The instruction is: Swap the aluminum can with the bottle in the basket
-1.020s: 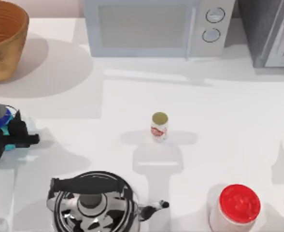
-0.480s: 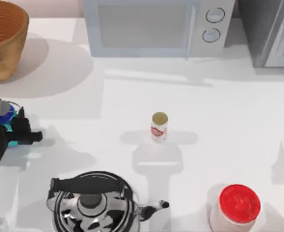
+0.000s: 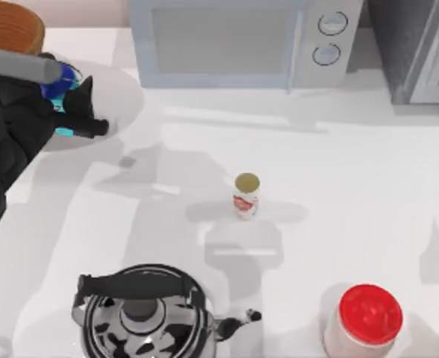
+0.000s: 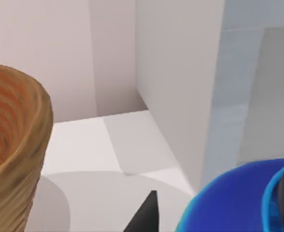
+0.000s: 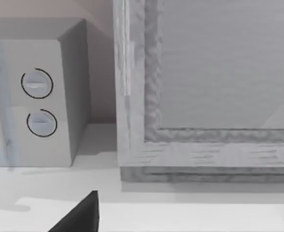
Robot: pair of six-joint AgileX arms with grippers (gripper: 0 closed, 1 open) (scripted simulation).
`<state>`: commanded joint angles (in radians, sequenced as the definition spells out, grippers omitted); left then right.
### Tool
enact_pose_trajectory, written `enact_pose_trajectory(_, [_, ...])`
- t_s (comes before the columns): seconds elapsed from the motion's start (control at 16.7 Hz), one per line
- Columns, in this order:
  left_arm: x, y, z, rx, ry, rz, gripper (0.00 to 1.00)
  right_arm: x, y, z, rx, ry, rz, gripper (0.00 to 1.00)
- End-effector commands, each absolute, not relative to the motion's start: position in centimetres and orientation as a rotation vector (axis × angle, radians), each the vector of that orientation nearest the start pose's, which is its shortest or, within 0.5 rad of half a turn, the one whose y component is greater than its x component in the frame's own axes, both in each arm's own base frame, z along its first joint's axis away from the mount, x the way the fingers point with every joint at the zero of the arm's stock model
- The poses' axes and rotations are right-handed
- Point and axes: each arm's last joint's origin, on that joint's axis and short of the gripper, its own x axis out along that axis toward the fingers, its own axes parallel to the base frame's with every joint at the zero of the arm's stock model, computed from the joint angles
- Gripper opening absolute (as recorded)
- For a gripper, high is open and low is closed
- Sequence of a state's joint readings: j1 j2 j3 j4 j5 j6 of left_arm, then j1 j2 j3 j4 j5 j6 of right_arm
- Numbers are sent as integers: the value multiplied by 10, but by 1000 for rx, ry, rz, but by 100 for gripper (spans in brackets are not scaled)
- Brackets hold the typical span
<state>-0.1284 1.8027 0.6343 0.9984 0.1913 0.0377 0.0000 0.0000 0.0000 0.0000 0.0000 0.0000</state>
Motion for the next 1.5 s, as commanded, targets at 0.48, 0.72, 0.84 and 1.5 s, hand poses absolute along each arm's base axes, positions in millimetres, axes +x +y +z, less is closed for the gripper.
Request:
enact_pose_trajectory(0.48, [397, 12, 249, 10, 223, -215, 0, 106, -1, 160, 0, 0, 0, 100])
enact_pose_trajectory(0.72, [403, 67, 289, -6, 288, -97, 0, 106, -1, 160, 0, 0, 0, 100])
enact_pose_trajectory(0.84, [401, 89, 302, -13, 311, -49, 0, 106, -1, 160, 0, 0, 0, 100])
enact_pose_trajectory(1.5, [415, 104, 301, -13, 316, -13, 0, 106, -1, 160, 0, 0, 0, 100])
